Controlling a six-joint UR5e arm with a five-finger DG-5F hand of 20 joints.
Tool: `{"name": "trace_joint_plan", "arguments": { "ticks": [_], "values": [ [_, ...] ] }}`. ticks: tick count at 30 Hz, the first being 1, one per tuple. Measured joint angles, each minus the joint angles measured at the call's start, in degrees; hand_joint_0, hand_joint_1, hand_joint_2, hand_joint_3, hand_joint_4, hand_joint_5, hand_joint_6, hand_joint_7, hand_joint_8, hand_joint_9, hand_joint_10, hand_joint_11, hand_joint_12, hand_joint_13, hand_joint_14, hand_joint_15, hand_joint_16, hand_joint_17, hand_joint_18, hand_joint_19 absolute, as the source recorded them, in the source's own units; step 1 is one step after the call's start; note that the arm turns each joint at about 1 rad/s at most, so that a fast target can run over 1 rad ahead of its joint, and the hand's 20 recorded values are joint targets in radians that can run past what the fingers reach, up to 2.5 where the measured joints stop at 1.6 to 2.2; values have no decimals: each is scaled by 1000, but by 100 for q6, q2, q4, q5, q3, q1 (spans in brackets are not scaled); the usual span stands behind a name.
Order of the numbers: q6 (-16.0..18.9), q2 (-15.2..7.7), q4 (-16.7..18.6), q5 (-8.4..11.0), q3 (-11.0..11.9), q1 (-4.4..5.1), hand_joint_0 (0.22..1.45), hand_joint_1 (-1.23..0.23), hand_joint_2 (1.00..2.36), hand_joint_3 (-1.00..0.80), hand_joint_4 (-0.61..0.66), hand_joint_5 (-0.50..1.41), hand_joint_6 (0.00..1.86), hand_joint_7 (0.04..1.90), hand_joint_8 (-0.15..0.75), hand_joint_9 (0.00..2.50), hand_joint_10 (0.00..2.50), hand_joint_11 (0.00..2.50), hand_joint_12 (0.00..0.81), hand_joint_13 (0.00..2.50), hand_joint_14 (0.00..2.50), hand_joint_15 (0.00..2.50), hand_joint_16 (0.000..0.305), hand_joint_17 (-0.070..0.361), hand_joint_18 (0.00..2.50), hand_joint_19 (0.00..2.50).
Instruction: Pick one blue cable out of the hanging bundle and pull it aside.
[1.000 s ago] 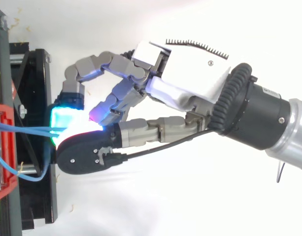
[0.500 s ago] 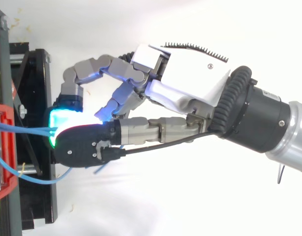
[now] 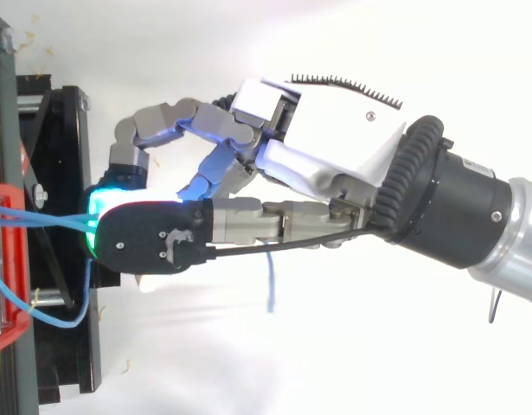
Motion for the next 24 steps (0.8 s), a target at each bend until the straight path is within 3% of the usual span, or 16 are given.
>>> {"name": "trace_joint_plan", "arguments": {
  "ticks": [2, 11, 16, 23, 24],
  "values": [
    [24, 0, -1, 0, 0, 0, 573, -634, 1000, -47, 180, -100, 817, 1163, 340, 1195, 17, 628, 397, 983, 16, 491, 69, 156, 1068, 559],
    [127, 1, -36, 0, 0, -17, 583, -748, 1012, -81, 205, -143, 910, 1171, 354, 1173, 21, 882, 384, 953, 19, 562, 63, 142, 997, 585],
    [181, 13, -179, -16, 0, -42, 586, -741, 1018, -153, 197, -144, 914, 1173, 331, 1164, 21, 908, 360, 932, 21, 583, 57, 129, 943, 629],
    [132, 134, -642, -27, 1, -100, 598, -756, 1004, 48, 69, -93, 910, 1279, 371, 1363, 21, 935, 386, 1089, 21, 623, 66, 148, 1092, 566],
    [110, 160, -685, -27, 1, -104, 581, -759, 1047, 75, 40, -84, 903, 1286, 339, 1295, 14, 712, 378, 1076, 18, 536, 67, 150, 1121, 526]
  ]
}}
